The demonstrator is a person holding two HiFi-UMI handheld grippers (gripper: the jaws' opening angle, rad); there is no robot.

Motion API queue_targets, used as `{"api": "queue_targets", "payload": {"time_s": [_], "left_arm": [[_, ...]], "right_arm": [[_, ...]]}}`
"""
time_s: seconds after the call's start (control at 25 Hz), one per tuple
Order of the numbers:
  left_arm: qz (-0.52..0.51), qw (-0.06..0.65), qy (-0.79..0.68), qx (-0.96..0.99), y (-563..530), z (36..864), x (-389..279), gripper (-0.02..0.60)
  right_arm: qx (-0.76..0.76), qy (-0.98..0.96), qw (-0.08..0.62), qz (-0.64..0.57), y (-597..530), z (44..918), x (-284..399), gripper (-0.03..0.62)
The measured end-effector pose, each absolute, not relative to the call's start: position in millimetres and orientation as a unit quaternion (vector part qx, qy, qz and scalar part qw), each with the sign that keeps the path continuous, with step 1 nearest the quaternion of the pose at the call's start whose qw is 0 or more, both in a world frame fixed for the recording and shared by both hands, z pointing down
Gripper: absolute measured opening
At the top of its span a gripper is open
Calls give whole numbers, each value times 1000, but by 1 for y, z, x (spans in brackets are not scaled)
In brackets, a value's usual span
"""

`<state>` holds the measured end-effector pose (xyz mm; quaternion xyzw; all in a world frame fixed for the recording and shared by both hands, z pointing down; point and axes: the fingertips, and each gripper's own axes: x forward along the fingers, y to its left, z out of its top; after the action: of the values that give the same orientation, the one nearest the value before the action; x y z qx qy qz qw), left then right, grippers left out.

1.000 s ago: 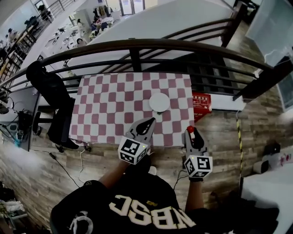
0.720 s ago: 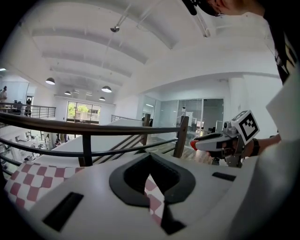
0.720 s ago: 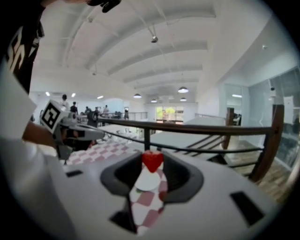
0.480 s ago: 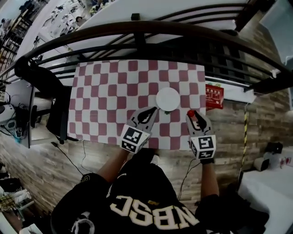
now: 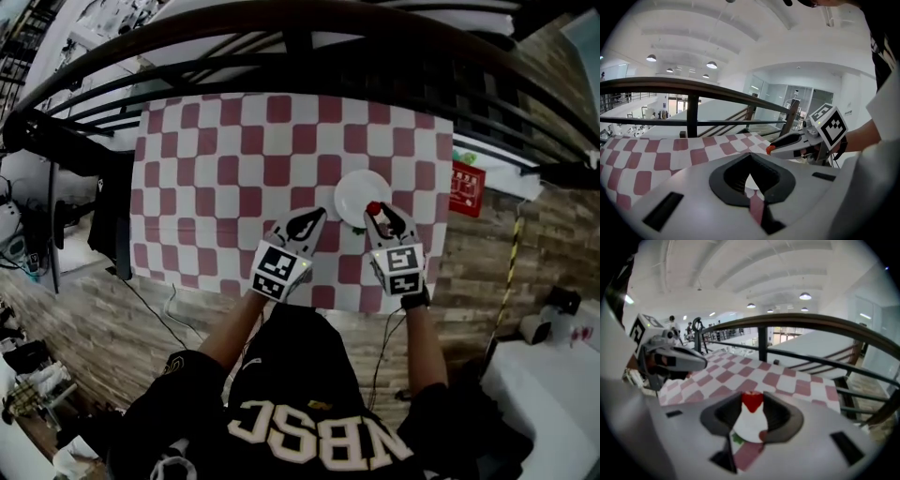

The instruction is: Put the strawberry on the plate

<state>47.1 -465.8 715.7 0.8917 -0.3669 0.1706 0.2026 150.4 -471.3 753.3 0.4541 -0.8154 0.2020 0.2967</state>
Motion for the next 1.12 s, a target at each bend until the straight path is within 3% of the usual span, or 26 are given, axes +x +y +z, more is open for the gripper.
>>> {"api": "queue_targets", "payload": {"time_s": [0.4,0.68,0.88,1.12], "left_arm": [[177,252,-349,885,-462,749,54,9],[169,258,-355,882,-466,739,45,9],[156,257,-374,877,-456,709,25,9],[112,225,-408,878,-463,647,15,9]], "right_arm": [[441,-759,394,272,-475,855,136,149],[445,-740,418,282,-481,863,133,157],[479,-747,363,284,-472,818,129,189],[531,-774,233,254,-472,712,123,187]]}}
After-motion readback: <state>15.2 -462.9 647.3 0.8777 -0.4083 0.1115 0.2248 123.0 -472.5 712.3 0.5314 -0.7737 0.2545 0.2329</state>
